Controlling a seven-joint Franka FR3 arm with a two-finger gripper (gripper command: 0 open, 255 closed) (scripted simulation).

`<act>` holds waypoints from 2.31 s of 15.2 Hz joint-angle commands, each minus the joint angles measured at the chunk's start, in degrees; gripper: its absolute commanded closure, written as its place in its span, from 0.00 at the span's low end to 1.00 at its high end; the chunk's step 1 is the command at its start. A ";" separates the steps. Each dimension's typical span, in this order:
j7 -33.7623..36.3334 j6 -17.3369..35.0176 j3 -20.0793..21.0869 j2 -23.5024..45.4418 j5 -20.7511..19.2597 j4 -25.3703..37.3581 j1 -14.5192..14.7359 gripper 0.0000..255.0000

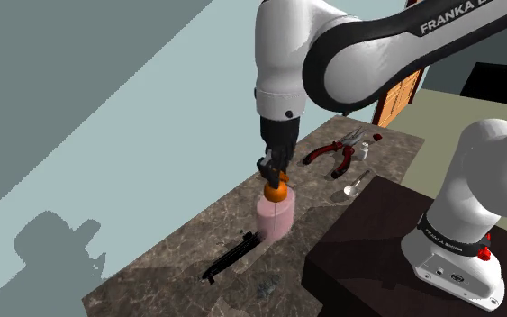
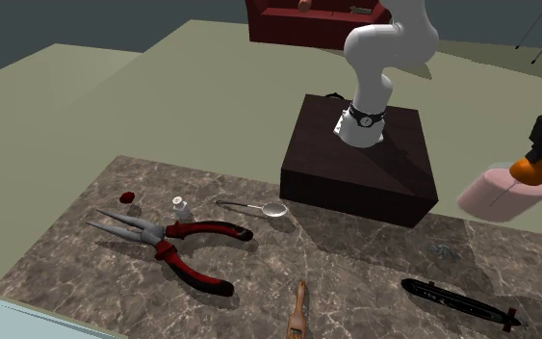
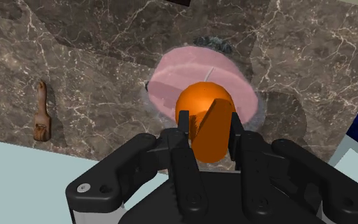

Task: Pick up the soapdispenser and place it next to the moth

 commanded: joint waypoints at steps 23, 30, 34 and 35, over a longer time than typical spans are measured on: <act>27.40 6.57 16.31 21.85 -9.85 14.03 4.88 1.00; 29.52 11.75 16.31 25.38 -12.80 11.54 5.17 1.00; 31.03 14.62 16.05 27.71 -14.93 10.41 5.48 1.00; 31.44 15.33 15.95 28.32 -15.51 10.16 5.58 1.00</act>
